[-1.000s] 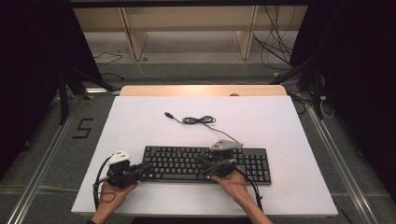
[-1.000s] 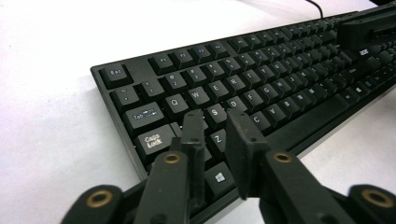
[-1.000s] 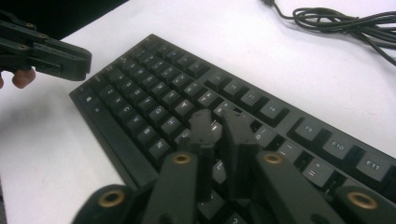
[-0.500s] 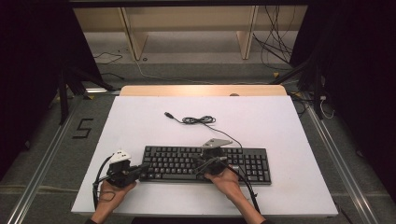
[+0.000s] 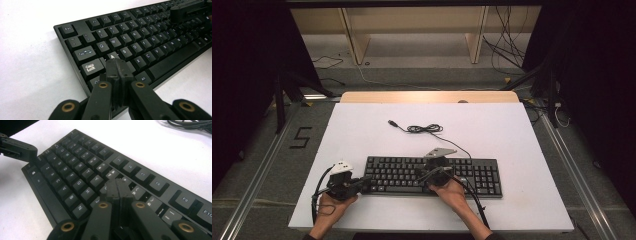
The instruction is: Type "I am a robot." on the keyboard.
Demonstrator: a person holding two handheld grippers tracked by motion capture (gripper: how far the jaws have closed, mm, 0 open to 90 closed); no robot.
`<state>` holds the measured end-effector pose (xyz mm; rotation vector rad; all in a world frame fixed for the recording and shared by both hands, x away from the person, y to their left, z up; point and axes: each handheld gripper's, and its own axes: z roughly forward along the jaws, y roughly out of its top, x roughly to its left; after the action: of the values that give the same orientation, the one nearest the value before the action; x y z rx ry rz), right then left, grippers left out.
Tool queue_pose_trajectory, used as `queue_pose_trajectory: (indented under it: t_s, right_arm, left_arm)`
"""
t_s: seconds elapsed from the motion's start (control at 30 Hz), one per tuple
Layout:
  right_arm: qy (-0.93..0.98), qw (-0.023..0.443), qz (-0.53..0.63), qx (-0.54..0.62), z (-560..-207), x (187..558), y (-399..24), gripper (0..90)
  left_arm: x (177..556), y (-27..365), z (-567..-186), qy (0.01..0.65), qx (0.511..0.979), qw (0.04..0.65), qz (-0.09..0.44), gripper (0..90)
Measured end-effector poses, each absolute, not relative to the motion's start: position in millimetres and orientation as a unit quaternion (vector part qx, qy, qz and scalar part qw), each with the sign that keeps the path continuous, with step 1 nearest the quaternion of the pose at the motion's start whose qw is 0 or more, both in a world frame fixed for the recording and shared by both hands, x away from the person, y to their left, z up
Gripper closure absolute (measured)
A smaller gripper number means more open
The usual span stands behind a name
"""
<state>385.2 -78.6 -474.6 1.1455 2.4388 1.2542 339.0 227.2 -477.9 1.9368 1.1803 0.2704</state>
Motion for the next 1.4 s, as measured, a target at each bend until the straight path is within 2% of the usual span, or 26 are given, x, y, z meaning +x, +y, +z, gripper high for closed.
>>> queue_pose_trajectory:
  t_s: [1.4]
  right_arm:
    - [0.824,0.086,0.403,0.390,-482.9,389.0,-74.9,90.0]
  left_arm:
    - [342.3,225.1,-484.3,0.475,0.778,0.396,0.106,89.1]
